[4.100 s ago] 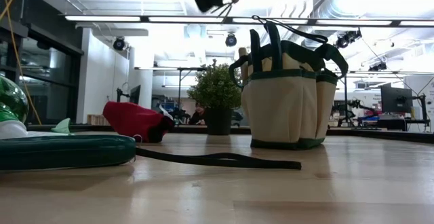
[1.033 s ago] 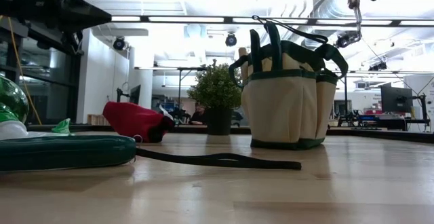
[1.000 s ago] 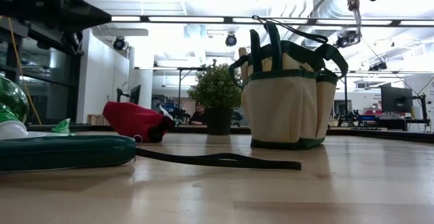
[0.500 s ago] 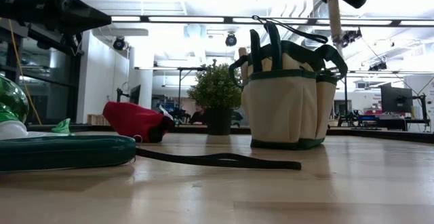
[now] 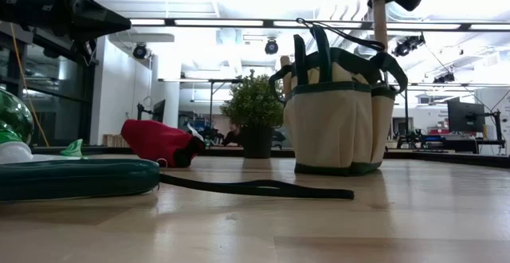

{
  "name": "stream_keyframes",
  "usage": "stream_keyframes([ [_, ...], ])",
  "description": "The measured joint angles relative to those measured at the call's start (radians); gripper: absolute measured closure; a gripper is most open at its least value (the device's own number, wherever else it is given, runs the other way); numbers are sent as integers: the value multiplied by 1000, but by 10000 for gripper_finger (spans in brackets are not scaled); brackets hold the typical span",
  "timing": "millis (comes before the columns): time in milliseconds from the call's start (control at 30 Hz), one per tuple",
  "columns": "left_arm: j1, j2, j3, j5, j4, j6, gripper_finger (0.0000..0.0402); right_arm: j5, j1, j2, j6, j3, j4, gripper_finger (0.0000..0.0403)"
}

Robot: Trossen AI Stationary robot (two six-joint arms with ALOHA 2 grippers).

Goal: Pick & Place Garden tools in Gardening bag
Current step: Put the hand rake into the gardening bag

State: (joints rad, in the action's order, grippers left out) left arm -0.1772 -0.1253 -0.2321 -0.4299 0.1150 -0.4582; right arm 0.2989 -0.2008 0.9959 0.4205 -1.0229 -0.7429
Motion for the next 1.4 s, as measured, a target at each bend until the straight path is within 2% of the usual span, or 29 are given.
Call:
stream_keyframes([
  [467,0,0,-1,-1,6,-11,401,8,0,74,-6,0,26,344],
  [800,0,-1,-1,-7,23,-25,401,13,1,119,69,0,39,344],
  [1400,0,-1,-1,-10,23,-34,401,45,1,178,101,1,41,345],
])
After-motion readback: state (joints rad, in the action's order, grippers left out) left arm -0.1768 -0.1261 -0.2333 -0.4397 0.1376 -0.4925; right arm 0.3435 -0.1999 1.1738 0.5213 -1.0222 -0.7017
